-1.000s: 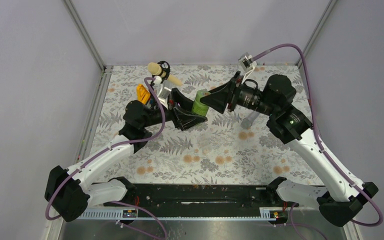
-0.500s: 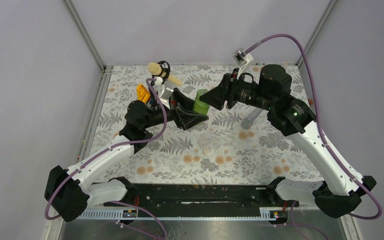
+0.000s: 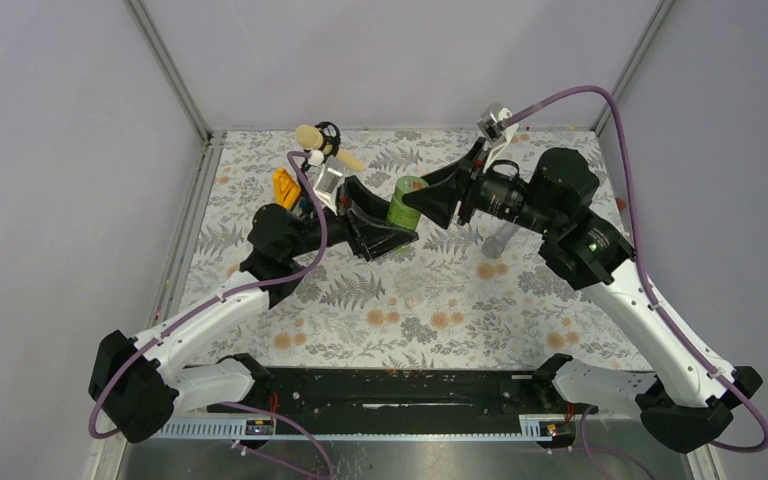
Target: Sort the pills into containers
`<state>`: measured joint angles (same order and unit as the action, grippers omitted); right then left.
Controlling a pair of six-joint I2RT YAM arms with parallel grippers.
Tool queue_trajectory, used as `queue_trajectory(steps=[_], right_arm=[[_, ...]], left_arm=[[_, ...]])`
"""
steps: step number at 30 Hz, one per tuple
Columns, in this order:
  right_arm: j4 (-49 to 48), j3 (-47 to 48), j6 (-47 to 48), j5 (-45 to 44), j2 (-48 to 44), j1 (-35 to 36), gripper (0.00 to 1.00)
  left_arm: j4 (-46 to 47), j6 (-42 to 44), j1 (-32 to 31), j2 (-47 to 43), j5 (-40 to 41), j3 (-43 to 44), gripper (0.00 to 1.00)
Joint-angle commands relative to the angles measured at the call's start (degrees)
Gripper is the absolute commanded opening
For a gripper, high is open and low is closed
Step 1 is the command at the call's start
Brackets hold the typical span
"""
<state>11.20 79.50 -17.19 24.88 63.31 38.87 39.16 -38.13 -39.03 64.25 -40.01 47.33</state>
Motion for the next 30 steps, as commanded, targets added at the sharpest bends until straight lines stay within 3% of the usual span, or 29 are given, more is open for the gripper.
queue_trajectory(steps=[1,11,18,30], right_arm=[[-6.2,-2.5,-2.2,-0.1,-1.8,1.3,0.23],[-5.7,0.8,-9.3,-6.0,-1.3,1.4,0.23],[5.4,9.7,-9.4,-6.9,2.8,1.3,0.23],[8.6,7.2,-2.9,1.8,3.4,1.3,0.24]], left_arm=[[11.6,-4.8,0.4,-0.3,5.2,3.7,0.00],[12.0,-2.1,0.4,-0.1,3.9,3.6,0.00],[10.2,0.4,0.4,-0.6,4.1,3.2,0.00],[8.2,1.2,0.4,1.1,4.1,7.1,0.00]])
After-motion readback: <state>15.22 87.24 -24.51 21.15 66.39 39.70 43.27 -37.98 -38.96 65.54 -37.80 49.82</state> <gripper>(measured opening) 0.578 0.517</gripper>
